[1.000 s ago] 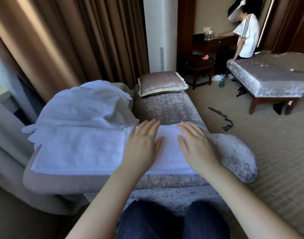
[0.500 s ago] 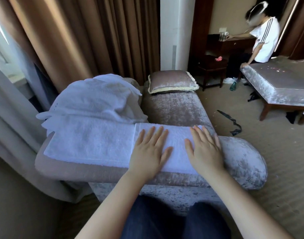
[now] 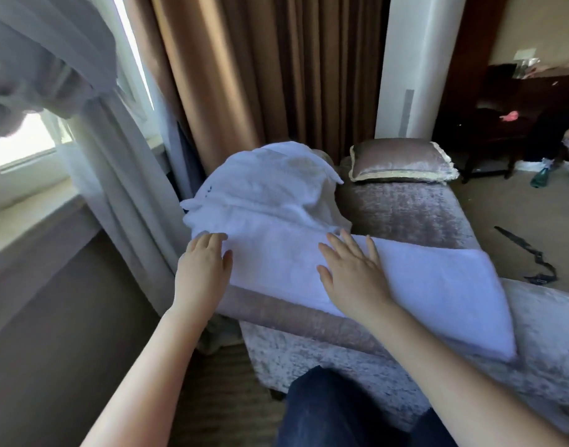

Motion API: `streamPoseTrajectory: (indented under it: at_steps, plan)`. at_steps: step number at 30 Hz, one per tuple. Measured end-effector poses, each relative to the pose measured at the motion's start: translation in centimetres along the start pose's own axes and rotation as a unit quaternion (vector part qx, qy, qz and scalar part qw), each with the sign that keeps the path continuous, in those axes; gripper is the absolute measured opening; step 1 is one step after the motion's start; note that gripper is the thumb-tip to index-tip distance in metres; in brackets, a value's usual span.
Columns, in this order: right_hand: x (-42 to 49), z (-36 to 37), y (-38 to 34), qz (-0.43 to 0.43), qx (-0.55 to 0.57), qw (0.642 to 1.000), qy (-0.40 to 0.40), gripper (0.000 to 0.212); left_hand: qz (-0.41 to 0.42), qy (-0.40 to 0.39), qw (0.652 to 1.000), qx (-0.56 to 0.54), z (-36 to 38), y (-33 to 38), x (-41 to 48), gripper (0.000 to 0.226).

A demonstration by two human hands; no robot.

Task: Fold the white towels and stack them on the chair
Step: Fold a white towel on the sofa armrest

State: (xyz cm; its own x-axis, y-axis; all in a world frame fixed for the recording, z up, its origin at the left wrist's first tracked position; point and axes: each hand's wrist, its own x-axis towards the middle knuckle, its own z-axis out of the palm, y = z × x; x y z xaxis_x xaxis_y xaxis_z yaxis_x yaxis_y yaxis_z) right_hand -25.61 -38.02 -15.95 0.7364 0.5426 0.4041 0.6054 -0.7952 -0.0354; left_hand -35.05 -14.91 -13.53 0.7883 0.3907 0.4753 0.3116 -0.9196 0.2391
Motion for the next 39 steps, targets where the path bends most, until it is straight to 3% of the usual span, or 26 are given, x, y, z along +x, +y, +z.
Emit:
streamPoseTrajectory:
  at_steps: [5,11,16,20,24,28,32,34,37,39]
  plan:
    - [-0.1,1.3,-0.2,0.012,0.013,0.999,0.042,0.053,-0.043,-0.031,0.998,0.019,0.3,-1.7,0.3,0.037]
    - [-0.4,1.3,-0.3,0.008,0.007,0.999,0.042,0.054,-0.112,-0.018,0.992,-0.053,0.4,-2.7,1.3,0.037]
    - [-0.4,1.3,-0.2,0.012,-0.003,0.999,0.040,0.054,-0.149,-0.108,0.980,-0.072,-1.3,-3.0,3.0,0.025]
    - [-0.3,1.0,-0.2,0.000,0.019,0.999,0.026,0.052,-0.178,-0.156,0.965,-0.112,-3.4,-3.1,3.9,0.037]
    - [0.5,-1.1,0.8,-0.034,0.115,0.992,0.047,0.049,-0.114,-0.119,0.964,-0.208,-7.3,-0.1,4.1,0.022]
    - [1.5,-6.4,0.9,-0.099,0.182,0.971,0.121,0.063,0.010,-0.076,0.977,-0.201,-10.6,6.0,3.6,0.020]
    - [2.1,-12.1,1.6,-0.109,0.225,0.959,0.135,0.070,0.148,-0.064,0.959,-0.233,-12.6,12.5,2.8,0.020]
    - [1.7,-14.2,2.9,-0.086,0.231,0.960,0.135,0.063,0.199,-0.057,0.946,-0.248,-13.0,15.6,2.2,0.023]
    - [0.2,-16.0,5.5,-0.048,0.199,0.965,0.161,0.030,0.253,-0.069,0.928,-0.263,-12.7,19.0,1.4,0.028]
    - [-1.3,-16.3,7.5,-0.034,0.148,0.971,0.183,0.033,0.257,-0.131,0.909,-0.301,-12.0,20.0,1.3,0.037]
